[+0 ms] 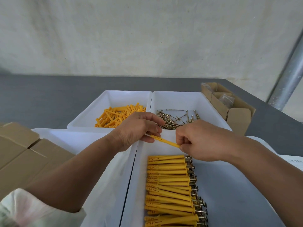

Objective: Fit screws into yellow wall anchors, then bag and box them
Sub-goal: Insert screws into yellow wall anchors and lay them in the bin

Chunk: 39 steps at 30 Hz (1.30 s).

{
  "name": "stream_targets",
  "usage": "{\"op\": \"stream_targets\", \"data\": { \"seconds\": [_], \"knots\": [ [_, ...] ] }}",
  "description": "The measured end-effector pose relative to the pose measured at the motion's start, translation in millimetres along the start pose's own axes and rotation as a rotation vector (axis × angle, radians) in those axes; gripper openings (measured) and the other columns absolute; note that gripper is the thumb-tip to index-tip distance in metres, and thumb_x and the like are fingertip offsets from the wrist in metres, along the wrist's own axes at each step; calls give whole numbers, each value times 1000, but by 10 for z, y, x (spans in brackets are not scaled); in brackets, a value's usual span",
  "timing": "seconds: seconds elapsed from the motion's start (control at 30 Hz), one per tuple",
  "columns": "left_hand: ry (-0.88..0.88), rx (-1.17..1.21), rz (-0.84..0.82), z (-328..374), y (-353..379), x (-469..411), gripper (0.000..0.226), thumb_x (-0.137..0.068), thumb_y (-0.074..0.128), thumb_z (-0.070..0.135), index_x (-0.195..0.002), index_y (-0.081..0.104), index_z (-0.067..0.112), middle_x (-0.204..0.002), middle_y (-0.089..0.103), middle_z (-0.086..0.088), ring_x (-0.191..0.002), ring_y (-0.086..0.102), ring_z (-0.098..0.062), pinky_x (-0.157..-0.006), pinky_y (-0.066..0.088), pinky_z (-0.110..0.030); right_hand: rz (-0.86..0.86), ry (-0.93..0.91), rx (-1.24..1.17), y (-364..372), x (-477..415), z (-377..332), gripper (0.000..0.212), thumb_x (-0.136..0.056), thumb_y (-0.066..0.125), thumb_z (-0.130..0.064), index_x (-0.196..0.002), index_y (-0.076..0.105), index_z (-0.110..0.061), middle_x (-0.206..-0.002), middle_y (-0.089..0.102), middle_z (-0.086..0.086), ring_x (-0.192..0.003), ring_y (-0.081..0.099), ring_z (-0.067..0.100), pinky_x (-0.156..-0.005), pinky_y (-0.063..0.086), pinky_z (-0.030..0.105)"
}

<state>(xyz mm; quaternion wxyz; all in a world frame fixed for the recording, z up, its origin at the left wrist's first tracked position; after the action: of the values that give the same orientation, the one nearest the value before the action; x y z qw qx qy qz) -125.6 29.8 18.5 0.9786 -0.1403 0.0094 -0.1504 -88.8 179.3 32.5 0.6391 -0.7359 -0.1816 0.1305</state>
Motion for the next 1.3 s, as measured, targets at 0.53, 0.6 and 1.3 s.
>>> {"op": "stream_targets", "data": {
  "seconds": [0.53, 0.6, 1.3],
  "knots": [
    [42, 10, 248, -10, -213, -38, 23, -83, 59, -2, -86, 74, 16, -73, 72, 1, -66, 70, -10, -43, 43, -17, -108, -35, 156, 293, -64, -99, 25, -90, 51, -8, -100, 69, -23, -100, 64, -3, -94, 58, 16, -81, 52, 33],
    [57, -59, 381, -31, -362, -46, 24, -83, 59, -1, -85, 73, 18, -75, 71, 0, -65, 68, -10, -47, 47, -19, -95, -45, 152, 293, -62, -102, 25, -91, 50, -11, -101, 69, -24, -100, 64, -4, -94, 58, 15, -83, 52, 35],
    [-90, -1035, 340, -378, -635, -273, 28, -94, 38, 41, -110, 61, 46, -139, 45, 13, -119, 50, -19, -80, 34, -34, 165, 154, -154, 191, -353, 512, 34, -103, 27, -42, -72, 40, -35, -94, 43, -11, -92, 47, 13, -81, 40, 34]
  ]
}}
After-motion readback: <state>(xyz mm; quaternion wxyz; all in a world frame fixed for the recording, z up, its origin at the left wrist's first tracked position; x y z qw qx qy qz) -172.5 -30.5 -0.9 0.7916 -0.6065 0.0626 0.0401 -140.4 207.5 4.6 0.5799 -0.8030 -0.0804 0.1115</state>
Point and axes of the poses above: each hand's wrist, its own x-axis away from the middle knuckle, its own y-axis out of the palm, z = x × y, the point moved 7 cm from there along -x, towards the middle knuckle
